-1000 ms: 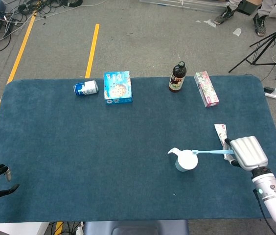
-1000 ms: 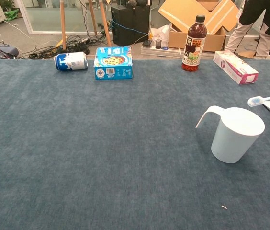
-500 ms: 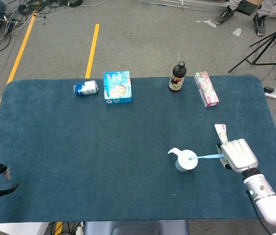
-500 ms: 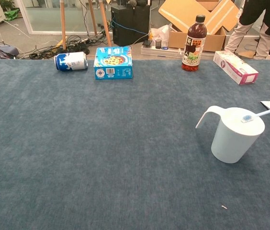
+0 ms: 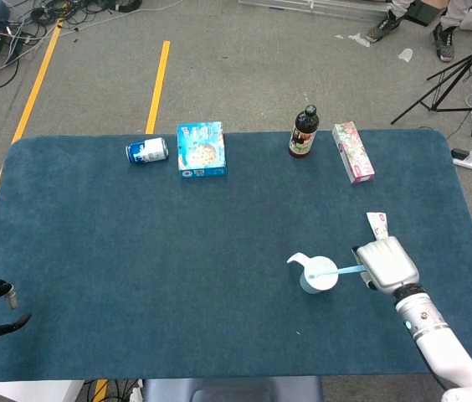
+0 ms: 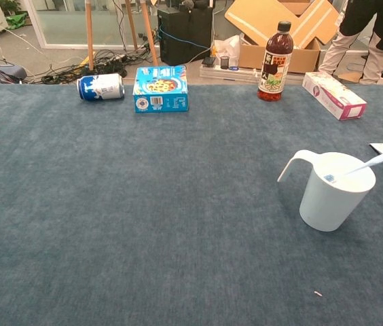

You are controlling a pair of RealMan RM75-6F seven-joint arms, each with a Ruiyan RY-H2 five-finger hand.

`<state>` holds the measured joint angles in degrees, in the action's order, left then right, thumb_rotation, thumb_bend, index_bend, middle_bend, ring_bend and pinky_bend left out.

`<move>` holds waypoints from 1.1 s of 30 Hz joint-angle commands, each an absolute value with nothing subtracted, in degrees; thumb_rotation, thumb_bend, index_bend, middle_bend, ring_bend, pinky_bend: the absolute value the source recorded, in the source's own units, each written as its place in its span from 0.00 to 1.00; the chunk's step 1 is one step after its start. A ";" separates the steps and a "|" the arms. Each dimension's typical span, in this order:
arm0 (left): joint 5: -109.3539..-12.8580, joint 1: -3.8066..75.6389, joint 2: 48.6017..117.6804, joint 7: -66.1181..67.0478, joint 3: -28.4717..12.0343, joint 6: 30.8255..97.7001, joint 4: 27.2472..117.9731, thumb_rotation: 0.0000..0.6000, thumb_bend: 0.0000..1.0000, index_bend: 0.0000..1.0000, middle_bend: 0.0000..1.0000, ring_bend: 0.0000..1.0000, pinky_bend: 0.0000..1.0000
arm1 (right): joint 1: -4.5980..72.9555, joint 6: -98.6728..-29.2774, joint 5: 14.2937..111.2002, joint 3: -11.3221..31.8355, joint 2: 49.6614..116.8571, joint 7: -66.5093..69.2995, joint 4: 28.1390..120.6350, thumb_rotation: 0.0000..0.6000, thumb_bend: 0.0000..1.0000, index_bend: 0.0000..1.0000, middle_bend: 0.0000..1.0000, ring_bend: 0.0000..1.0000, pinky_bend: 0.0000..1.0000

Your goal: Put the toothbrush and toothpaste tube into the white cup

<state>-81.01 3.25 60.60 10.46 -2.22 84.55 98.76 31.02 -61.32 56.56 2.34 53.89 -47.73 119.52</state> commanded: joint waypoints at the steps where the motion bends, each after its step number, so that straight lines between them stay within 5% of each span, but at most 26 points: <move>1: -81.00 3.24 60.54 10.41 -2.24 84.56 98.78 1.00 0.00 0.66 0.54 0.44 0.41 | 33.86 -60.96 51.15 2.71 53.75 -51.52 121.80 1.00 0.29 0.62 1.00 1.00 1.00; 33: -81.41 3.10 60.16 10.08 -2.29 84.98 98.99 1.00 0.00 0.66 0.54 0.44 0.41 | 48.94 -63.74 28.78 1.22 59.22 -59.76 123.56 1.00 0.28 0.58 1.00 1.00 1.00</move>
<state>-81.40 3.10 60.16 10.08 -2.29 84.98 98.99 48.48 -63.83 29.18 1.37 59.25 -59.71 123.30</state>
